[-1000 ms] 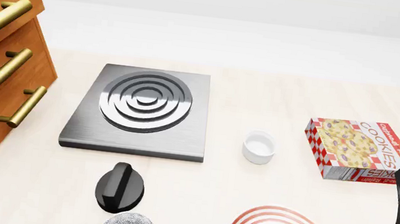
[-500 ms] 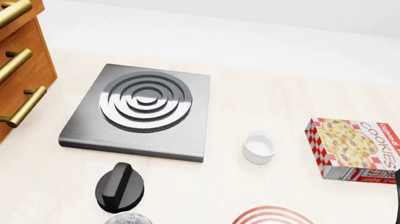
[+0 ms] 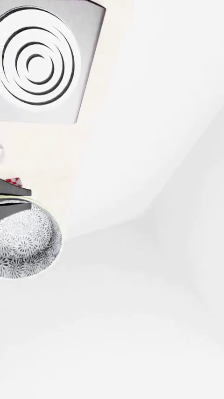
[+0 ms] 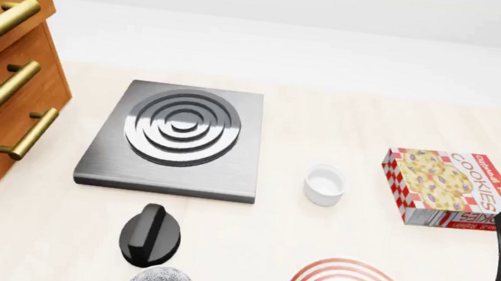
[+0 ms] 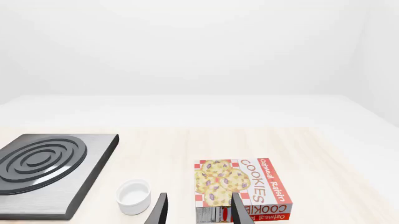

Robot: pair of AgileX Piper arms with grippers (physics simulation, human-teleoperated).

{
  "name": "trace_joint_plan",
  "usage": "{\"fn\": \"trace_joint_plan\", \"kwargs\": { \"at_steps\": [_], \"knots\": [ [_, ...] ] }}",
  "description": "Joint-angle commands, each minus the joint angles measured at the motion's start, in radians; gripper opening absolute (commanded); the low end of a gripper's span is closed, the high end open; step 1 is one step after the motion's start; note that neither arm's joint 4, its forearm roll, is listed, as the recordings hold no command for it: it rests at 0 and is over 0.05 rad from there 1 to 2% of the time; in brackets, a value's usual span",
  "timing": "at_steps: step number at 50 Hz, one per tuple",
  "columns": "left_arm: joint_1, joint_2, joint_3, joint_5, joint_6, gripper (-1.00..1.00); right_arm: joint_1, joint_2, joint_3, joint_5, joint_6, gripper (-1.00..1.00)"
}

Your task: Pick the akita bowl on the wooden cabinet and place it on the plate.

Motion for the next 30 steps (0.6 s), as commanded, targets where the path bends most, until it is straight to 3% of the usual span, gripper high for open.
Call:
{"fn": "trace_joint_plan", "kwargs": {
  "at_steps": [1, 30],
  "knots": [
    [-0.03, -0.014, 0.04, -0.02, -0.003, -1.0, 0.0, 0.0, 0.0, 0.0, 0.0, 1.0],
    [-0.12, -0.015, 0.08, 0.007, 0.045, -1.0, 0.0, 0.0, 0.0, 0.0, 0.0, 1.0]
  ]
}}
